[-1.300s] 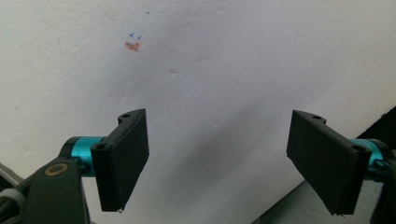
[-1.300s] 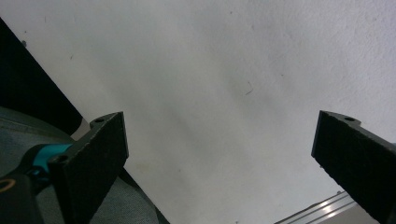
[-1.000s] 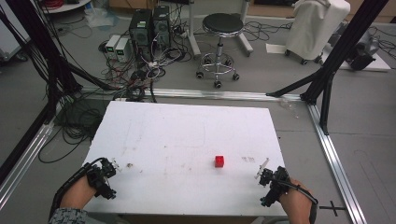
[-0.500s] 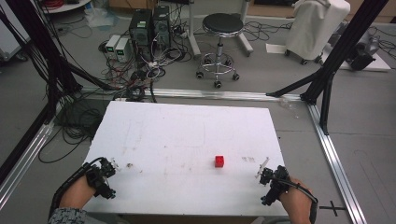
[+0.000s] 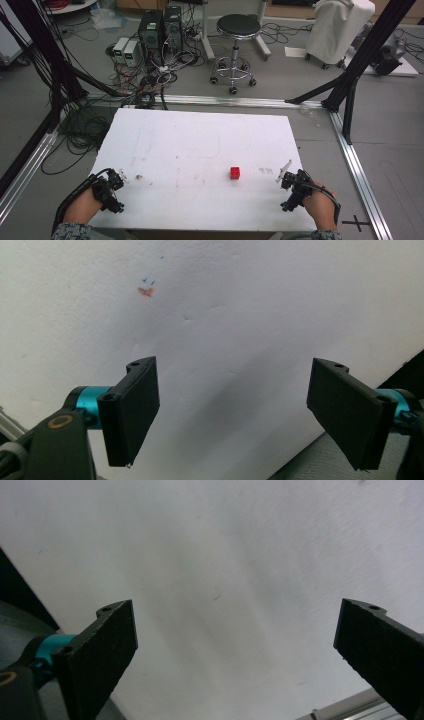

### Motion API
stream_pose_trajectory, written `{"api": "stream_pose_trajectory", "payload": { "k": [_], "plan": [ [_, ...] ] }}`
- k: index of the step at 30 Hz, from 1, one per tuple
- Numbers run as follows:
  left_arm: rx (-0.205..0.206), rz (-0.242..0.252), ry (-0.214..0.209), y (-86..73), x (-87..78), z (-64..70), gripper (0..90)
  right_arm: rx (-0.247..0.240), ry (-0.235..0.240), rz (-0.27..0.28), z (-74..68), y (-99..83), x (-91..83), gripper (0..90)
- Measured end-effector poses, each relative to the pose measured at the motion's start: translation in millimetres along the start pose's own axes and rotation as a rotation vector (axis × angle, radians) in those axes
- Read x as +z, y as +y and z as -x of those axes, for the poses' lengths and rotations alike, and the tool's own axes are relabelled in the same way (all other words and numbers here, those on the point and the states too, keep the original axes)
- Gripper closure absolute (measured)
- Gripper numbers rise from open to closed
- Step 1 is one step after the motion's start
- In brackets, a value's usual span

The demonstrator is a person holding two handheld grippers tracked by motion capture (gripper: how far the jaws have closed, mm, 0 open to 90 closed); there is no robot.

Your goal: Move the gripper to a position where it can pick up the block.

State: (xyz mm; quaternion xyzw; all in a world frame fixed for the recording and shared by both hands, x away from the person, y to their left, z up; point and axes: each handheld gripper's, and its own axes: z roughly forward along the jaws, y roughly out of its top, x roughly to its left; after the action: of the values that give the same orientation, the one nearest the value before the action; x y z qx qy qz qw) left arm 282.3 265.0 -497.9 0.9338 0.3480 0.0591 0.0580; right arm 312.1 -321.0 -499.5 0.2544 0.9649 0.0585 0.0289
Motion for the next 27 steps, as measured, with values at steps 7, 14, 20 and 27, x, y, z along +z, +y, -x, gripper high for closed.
{"api": "stream_pose_trajectory", "payload": {
  "k": [7,14,20,27],
  "plan": [
    [0.0,0.003,-0.002,-0.4,0.0,-0.6,21.3,-0.086,-0.002,0.004,13.5,8.7,-8.3,3.0],
    [-0.006,0.013,-0.005,-1.2,-1.2,-1.0,21.3,-0.106,-0.005,0.048,24.4,20.4,-19.4,3.0],
    [-0.001,0.011,-0.006,-1.8,-2.6,-1.5,21.3,-0.144,-0.014,0.053,29.8,36.8,-30.0,3.0],
    [-0.002,0.009,-0.012,-1.4,-0.5,-1.7,21.4,-0.197,-0.023,0.059,34.3,57.0,-41.3,3.0]
  ]
}}
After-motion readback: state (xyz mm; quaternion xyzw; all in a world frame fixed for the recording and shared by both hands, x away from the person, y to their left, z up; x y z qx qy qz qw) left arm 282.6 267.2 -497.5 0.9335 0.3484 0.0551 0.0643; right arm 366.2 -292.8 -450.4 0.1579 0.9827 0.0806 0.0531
